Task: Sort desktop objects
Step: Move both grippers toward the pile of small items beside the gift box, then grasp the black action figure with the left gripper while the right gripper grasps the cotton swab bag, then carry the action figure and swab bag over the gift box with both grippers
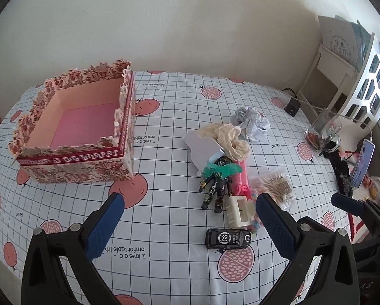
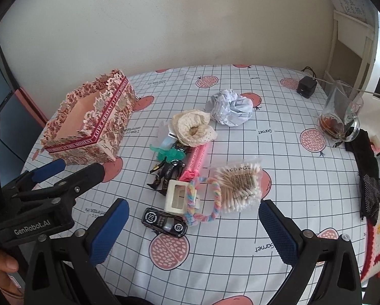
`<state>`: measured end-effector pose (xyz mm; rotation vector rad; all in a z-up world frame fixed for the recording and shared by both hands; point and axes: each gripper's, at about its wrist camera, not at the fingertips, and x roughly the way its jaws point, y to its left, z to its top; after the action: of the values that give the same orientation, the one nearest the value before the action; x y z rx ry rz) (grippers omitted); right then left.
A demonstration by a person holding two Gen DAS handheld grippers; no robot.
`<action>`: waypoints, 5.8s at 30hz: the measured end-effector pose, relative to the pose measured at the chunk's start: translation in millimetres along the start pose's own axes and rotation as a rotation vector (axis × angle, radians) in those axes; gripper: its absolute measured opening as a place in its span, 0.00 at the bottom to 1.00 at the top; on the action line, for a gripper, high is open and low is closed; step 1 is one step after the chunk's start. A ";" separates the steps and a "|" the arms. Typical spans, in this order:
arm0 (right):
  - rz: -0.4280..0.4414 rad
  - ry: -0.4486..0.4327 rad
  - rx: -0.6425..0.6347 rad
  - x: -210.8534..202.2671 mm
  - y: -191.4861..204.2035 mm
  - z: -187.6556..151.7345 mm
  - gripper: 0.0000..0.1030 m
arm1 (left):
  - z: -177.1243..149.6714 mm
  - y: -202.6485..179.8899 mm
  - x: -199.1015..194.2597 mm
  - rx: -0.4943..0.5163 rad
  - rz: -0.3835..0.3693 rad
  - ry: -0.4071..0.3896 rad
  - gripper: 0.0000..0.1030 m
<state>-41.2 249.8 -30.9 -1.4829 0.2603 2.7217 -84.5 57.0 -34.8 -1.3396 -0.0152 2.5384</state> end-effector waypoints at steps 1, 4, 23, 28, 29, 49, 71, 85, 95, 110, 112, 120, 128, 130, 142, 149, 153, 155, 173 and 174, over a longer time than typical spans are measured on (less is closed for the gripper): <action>-0.002 0.003 -0.001 4.3 -2.3 -0.5 1.00 | -0.2 -0.4 6.8 0.000 -0.007 0.010 1.00; -0.008 0.026 0.013 19.4 -9.0 -4.9 1.00 | -2.9 -2.4 27.1 0.006 -0.025 0.050 1.00; -0.066 0.061 0.120 62.1 -55.6 -12.7 1.00 | -16.8 -0.1 102.4 -0.028 -0.111 0.178 1.00; -0.079 0.074 0.143 75.5 -65.7 -8.9 1.00 | -9.6 -3.3 105.8 0.006 -0.110 0.136 1.00; -0.078 0.070 0.150 77.4 -67.8 -8.1 1.00 | -8.0 -3.8 106.4 0.004 -0.122 0.133 1.00; -0.092 0.103 0.177 113.9 -72.4 -6.9 0.91 | 6.9 -16.5 141.3 0.085 -0.109 0.206 1.00; -0.228 0.084 0.077 117.8 -59.8 -5.1 0.91 | 4.6 -20.2 155.5 0.148 -0.020 0.188 0.93; -0.249 0.066 0.108 109.2 -70.4 -2.7 0.62 | 14.3 -19.7 149.1 0.122 -0.102 0.212 0.40; -0.250 0.091 0.163 103.4 -79.9 -6.0 0.51 | 13.6 -14.9 144.3 0.074 -0.135 0.259 0.34; -0.280 0.076 0.201 71.9 -80.5 -6.7 0.47 | 26.4 -3.6 113.5 0.046 -0.179 0.187 0.25; -0.284 0.065 0.194 67.5 -76.9 -1.3 0.47 | 28.3 3.5 108.0 0.031 -0.193 0.173 0.25; -0.298 0.018 0.156 49.2 -63.0 22.5 0.47 | 44.4 15.1 85.5 -0.005 -0.255 0.081 0.25; -0.292 -0.039 0.096 30.2 -38.4 50.2 0.47 | 59.7 30.2 57.3 -0.044 -0.308 -0.039 0.25; -0.278 -0.058 0.086 24.6 -29.3 59.5 0.47 | 63.4 34.1 49.1 -0.048 -0.316 -0.073 0.25; -0.165 -0.147 0.000 8.4 46.9 109.6 0.47 | 80.1 70.0 2.4 -0.101 -0.332 -0.268 0.25; -0.103 -0.166 -0.053 12.1 91.9 124.7 0.47 | 82.8 103.7 -16.5 -0.140 -0.280 -0.339 0.25; -0.074 -0.167 -0.082 16.6 115.3 132.9 0.47 | 84.1 127.2 -23.5 -0.193 -0.250 -0.367 0.25; -0.061 -0.169 -0.100 17.8 126.5 137.2 0.47 | 84.3 140.1 -26.5 -0.221 -0.236 -0.377 0.25; 0.048 -0.144 -0.198 51.1 207.5 158.3 0.47 | 63.0 241.1 -27.5 -0.498 -0.164 -0.371 0.25; 0.052 -0.136 -0.201 54.7 211.3 158.2 0.47 | 61.0 244.1 -25.4 -0.508 -0.160 -0.360 0.25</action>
<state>-225.2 64.2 35.2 -1.3401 0.0217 2.9496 -177.0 -177.3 -12.2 -0.9477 -0.8495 2.6942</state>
